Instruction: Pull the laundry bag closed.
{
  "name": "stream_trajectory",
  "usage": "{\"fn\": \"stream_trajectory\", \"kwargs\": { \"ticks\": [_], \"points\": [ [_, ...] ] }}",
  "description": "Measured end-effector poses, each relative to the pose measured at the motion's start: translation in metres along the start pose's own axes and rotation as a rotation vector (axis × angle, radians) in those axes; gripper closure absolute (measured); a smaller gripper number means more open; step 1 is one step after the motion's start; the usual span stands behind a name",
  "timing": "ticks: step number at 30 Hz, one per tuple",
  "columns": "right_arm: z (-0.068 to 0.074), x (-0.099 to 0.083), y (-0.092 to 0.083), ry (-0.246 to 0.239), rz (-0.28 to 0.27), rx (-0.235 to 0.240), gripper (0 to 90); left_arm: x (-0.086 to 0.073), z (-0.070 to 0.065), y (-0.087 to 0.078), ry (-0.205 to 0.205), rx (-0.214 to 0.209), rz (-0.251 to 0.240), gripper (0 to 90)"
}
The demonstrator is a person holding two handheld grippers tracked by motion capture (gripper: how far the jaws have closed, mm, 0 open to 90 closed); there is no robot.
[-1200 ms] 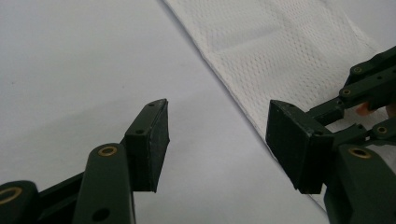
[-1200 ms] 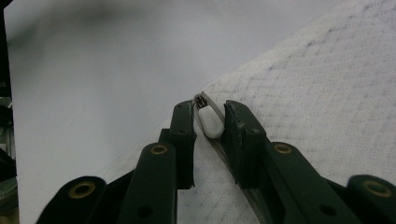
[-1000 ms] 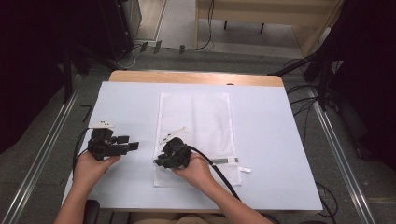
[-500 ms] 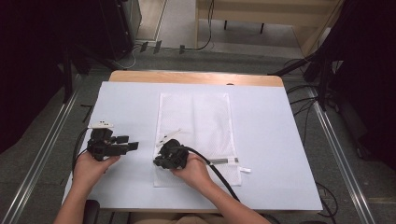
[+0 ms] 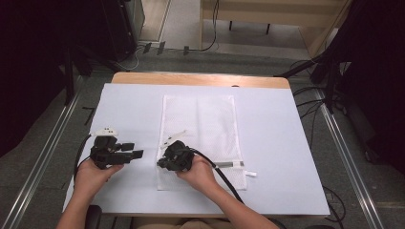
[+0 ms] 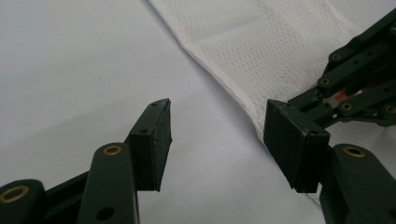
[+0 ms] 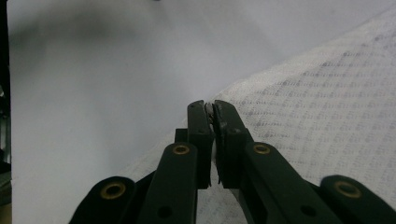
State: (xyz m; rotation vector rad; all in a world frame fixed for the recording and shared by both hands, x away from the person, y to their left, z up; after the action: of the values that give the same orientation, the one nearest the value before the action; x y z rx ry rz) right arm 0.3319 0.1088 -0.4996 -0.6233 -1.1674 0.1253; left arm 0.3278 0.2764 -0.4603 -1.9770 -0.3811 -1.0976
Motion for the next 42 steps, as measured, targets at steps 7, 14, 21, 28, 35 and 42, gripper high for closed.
{"fn": "stream_trajectory", "kwargs": {
  "ticks": [7,14,21,28,35,42],
  "points": [
    [-0.003,0.008,-0.004,0.019,-0.022,0.009,87.8,-0.007,-0.011,0.004,0.024,-0.049,0.026,47.7],
    [-0.002,0.014,-0.008,0.010,-0.032,0.008,87.8,-0.014,-0.019,0.011,0.026,-0.094,0.075,48.8],
    [-0.003,0.019,-0.010,0.012,-0.050,0.007,87.8,-0.018,-0.028,0.021,0.042,-0.143,0.116,49.2],
    [-0.003,0.027,-0.015,0.004,-0.071,0.006,87.9,-0.019,-0.033,0.028,0.039,-0.170,0.132,48.8],
    [-0.001,0.031,-0.018,0.014,-0.085,0.013,87.9,-0.021,-0.037,0.036,0.043,-0.193,0.167,48.9],
    [0.001,0.033,-0.020,0.017,-0.098,0.019,87.9,-0.018,-0.038,0.040,0.035,-0.212,0.155,52.3]
  ]
}}
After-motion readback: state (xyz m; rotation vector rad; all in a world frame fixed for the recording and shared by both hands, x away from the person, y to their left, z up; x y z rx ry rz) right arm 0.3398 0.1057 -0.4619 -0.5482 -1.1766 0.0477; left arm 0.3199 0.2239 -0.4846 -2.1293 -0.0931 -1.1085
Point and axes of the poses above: each handheld gripper's, and its own axes: y roughly forward along the jaws, x roughly out of its top, z roughly to its left, the point moved 6 cm from there along y, roughly forward along the jaws, and after that the axes turned 14 degrees about -z, right-handed, at the moved point
